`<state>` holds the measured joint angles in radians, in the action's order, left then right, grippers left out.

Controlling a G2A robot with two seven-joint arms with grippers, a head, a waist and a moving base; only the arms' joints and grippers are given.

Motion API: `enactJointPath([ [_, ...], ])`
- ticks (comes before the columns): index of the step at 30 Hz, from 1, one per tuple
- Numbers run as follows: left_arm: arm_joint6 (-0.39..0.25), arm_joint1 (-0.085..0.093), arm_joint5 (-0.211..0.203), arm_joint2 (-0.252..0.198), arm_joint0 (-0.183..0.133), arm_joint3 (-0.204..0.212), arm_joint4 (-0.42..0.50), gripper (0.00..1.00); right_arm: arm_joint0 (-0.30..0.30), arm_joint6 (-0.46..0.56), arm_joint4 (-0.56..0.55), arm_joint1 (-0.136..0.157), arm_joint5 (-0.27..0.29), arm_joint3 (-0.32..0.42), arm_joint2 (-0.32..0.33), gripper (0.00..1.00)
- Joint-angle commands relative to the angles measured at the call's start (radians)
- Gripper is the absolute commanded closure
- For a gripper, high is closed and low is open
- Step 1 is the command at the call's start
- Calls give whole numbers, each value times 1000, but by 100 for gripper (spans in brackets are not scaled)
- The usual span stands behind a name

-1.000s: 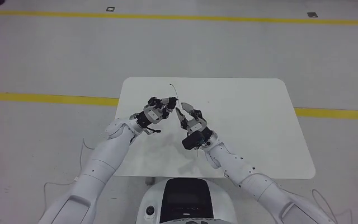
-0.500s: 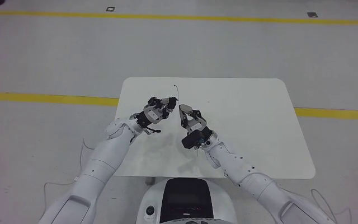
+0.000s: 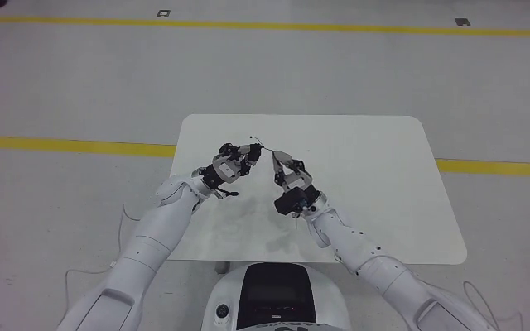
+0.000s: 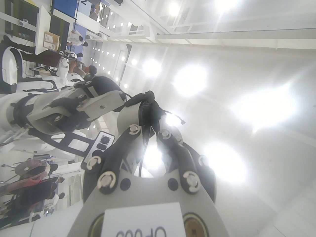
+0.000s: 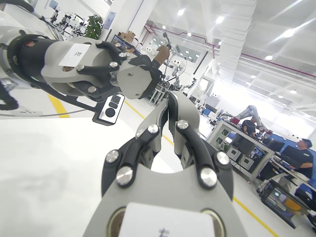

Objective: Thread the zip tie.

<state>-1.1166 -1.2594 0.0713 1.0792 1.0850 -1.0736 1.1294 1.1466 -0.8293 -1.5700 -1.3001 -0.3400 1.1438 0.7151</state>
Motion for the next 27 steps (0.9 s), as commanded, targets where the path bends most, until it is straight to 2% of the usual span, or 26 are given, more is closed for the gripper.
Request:
enactJointPath([
  [1,0,0,0,0,0,0,0,100,3,3,0,1,0,2,6,100],
  [27,0,0,0,0,0,0,0,100,8,35,0,6,0,-7,26,100],
])
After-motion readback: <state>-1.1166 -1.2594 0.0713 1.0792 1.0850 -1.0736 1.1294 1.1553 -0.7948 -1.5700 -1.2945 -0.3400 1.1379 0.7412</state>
